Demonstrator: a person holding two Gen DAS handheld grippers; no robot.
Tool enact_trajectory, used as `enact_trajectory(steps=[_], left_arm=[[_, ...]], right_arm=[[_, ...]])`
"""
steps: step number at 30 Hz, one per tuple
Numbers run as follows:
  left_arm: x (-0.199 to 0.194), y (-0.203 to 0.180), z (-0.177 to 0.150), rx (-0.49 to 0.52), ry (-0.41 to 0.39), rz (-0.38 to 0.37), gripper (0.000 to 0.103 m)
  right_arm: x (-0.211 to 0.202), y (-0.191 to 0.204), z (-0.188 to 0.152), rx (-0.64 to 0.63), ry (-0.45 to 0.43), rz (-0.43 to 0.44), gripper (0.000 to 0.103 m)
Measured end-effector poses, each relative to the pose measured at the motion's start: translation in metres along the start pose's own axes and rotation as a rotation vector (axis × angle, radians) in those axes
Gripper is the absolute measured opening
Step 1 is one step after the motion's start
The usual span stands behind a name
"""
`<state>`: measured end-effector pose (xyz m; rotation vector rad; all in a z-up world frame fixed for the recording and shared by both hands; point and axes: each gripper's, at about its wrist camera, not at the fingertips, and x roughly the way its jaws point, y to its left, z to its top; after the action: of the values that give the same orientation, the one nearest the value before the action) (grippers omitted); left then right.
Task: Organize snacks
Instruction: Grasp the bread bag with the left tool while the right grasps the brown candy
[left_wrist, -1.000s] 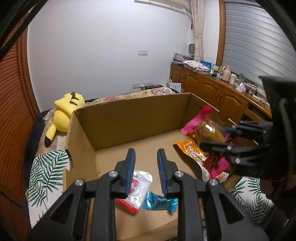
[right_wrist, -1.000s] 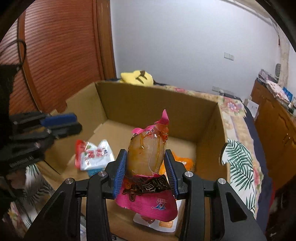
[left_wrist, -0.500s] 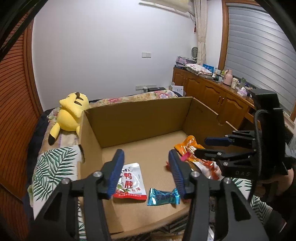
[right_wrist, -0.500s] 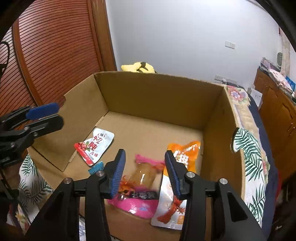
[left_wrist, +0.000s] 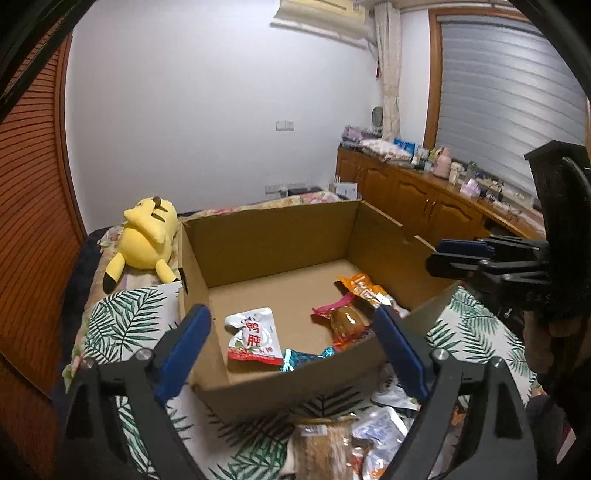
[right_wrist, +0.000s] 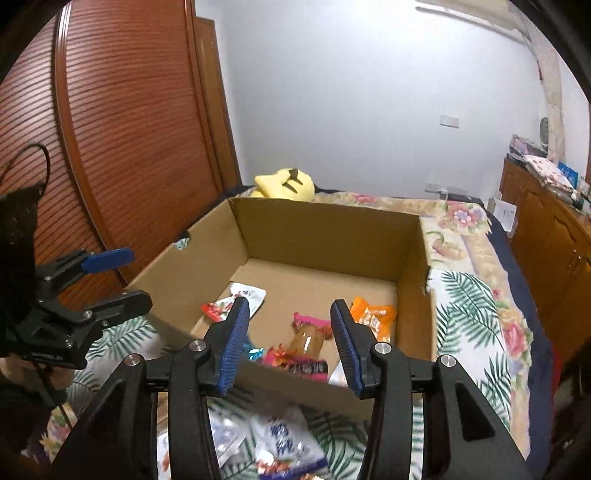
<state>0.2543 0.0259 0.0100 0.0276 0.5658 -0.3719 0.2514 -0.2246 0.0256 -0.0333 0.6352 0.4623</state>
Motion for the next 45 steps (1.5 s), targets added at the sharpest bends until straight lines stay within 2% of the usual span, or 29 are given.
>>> enact_trajectory(steps=[6, 14, 20, 34, 41, 45], left_arm=[[-0.019, -0.004, -0.023, -0.015, 0.01, -0.003, 0.091], [-0.024, -0.012, -0.06, -0.03, 0.065, 0.012, 0.091], [-0.019, -0.021, -0.082, -0.026, 0.108, 0.02, 0.09], [-0.01, -0.033, -0.108, -0.037, 0.167, 0.048, 0.09], [-0.002, -0.034, -0.111, -0.033, 0.18, 0.05, 0.09], [0.007, -0.037, -0.114, -0.019, 0.203, 0.057, 0.09]], right_arm=[[-0.033, 0.004, -0.023, 0.017, -0.01, -0.013, 0.048], [-0.047, 0.006, -0.06, 0.023, 0.026, -0.036, 0.052], [-0.038, 0.005, -0.09, 0.01, 0.068, -0.045, 0.052], [0.018, -0.011, -0.15, 0.062, 0.264, -0.059, 0.052], [0.023, -0.018, -0.162, 0.086, 0.288, -0.051, 0.052], [0.022, -0.014, -0.166, 0.046, 0.291, -0.078, 0.044]])
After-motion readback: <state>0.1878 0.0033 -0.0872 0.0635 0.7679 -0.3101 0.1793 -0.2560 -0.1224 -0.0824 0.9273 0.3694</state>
